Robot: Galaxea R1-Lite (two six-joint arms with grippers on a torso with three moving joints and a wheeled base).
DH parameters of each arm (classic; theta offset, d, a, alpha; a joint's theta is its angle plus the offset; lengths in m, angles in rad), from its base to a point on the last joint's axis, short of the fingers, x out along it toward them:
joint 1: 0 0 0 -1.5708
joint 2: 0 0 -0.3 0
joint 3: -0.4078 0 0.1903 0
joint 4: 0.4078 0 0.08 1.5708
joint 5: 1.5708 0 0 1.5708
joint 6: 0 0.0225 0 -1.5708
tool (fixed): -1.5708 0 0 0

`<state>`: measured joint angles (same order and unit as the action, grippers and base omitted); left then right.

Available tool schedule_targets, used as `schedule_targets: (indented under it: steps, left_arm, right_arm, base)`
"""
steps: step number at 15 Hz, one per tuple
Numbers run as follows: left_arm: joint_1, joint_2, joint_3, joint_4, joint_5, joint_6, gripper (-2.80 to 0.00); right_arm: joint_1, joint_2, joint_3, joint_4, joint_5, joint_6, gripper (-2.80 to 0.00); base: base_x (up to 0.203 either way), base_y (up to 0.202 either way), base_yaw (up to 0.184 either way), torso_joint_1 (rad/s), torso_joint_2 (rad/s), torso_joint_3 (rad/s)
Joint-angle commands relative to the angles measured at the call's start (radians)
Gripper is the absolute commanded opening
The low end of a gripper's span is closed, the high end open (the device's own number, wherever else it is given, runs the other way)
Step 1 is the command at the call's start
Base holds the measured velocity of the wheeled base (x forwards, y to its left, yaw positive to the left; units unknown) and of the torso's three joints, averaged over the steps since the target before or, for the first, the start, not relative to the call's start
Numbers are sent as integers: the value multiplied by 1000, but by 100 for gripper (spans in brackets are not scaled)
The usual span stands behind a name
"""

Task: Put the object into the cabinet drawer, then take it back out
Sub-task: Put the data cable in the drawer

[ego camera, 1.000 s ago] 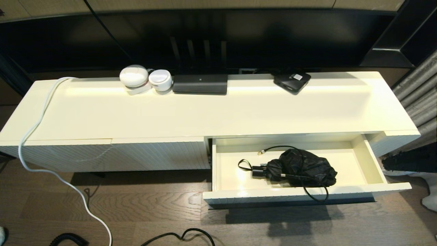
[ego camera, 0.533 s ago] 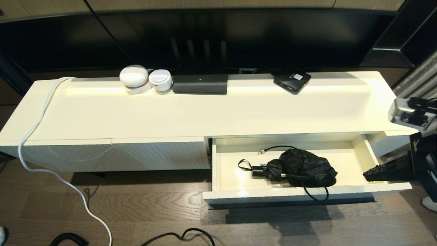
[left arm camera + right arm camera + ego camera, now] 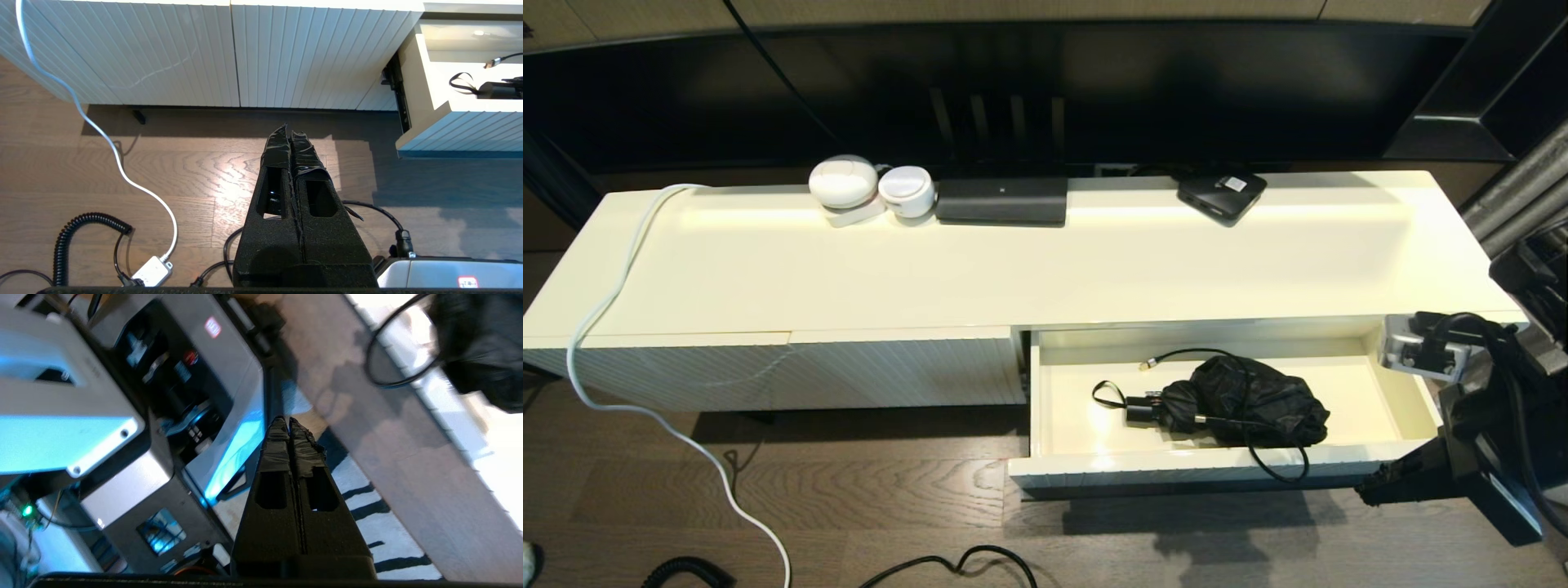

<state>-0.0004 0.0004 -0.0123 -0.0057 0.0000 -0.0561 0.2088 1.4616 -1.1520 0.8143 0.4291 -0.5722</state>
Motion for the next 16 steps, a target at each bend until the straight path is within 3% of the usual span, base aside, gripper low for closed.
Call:
schedule_targets:
  steps: [1, 9, 16]
  left_arm:
    - [0, 1, 0, 0, 0, -1, -280]
    - [0, 1, 0, 0, 0, -1, -280]
    - [0, 1, 0, 0, -1, -1, -280]
  right_arm:
    - [32, -29, 51, 5, 2, -5, -280]
    - [110, -72, 216, 39, -1, 1, -280]
    - [112, 48, 219, 39, -4, 34, -280]
  base:
    - [0, 0, 0, 0, 0, 0]
    - [0, 0, 0, 0, 0, 0]
    - [0, 0, 0, 0, 0, 0]
